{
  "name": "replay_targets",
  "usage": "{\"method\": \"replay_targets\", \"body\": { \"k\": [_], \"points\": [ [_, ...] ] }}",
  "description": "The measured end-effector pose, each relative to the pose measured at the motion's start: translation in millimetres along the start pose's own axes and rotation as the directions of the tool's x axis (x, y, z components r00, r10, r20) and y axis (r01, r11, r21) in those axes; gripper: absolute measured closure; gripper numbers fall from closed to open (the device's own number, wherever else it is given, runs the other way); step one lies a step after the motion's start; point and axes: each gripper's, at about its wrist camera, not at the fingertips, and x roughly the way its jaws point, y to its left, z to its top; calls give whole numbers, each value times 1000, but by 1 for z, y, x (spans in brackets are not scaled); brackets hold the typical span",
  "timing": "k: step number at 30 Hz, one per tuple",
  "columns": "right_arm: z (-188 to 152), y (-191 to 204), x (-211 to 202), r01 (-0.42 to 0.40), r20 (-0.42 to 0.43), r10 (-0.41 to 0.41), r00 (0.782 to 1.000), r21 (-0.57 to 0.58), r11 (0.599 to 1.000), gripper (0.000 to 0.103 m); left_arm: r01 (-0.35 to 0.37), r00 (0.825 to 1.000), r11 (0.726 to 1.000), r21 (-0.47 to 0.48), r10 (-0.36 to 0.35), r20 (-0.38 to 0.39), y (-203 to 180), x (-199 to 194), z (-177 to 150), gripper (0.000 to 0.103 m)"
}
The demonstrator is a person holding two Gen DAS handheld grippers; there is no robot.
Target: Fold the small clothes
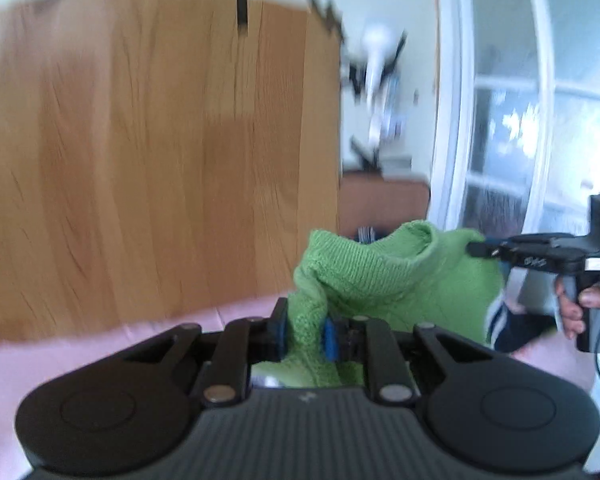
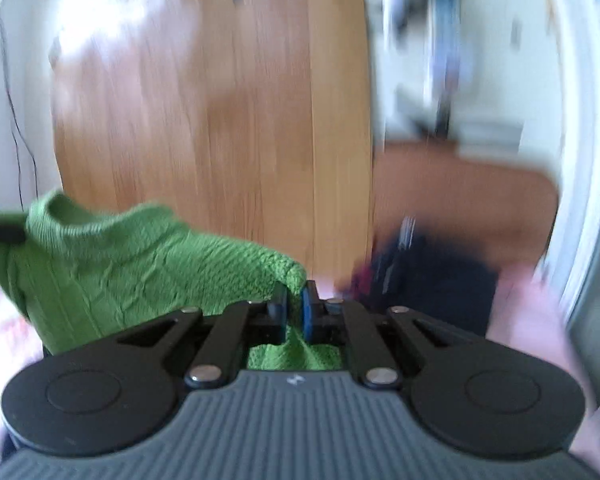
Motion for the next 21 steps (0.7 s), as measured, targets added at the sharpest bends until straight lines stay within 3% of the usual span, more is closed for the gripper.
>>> {"method": "replay_targets", "body": {
  "k": [3, 5, 7, 9, 13, 15, 17, 20, 21],
  "points": [
    [35, 27, -50, 18, 182, -3, 983, -80, 997, 93, -86, 984, 996, 31, 80, 158, -18, -51, 24, 88],
    [57, 48, -78, 39, 308, 6, 951, -139, 989, 93, -124, 963, 992, 30, 113, 243, -29, -83, 38, 88],
    [79, 65, -107, 56, 420, 20, 907, -169, 984, 93, -179, 928, 983, 39, 156, 339, -44, -116, 53, 88],
    [101, 78, -127, 66, 514, 39, 857, -185, 981, 93, -259, 874, 965, 50, 212, 437, -63, -149, 63, 88],
    [138, 87, -172, 47, 625, 96, 774, -209, 977, 93, -405, 740, 913, 38, 303, 600, -95, -205, 87, 88],
    [151, 93, -187, 51, 661, 120, 741, -234, 971, 93, -446, 698, 895, 30, 327, 637, -105, -223, 96, 88],
    [162, 96, -199, 58, 685, 137, 715, -254, 965, 93, -461, 687, 887, 25, 338, 644, -107, -232, 108, 88],
    [172, 97, -203, 37, 682, 159, 714, -264, 964, 93, -500, 669, 865, 32, 363, 649, -109, -231, 120, 88],
    [173, 94, -202, 31, 677, 164, 717, -266, 963, 93, -507, 670, 861, 34, 370, 643, -109, -231, 123, 88]
  ]
}}
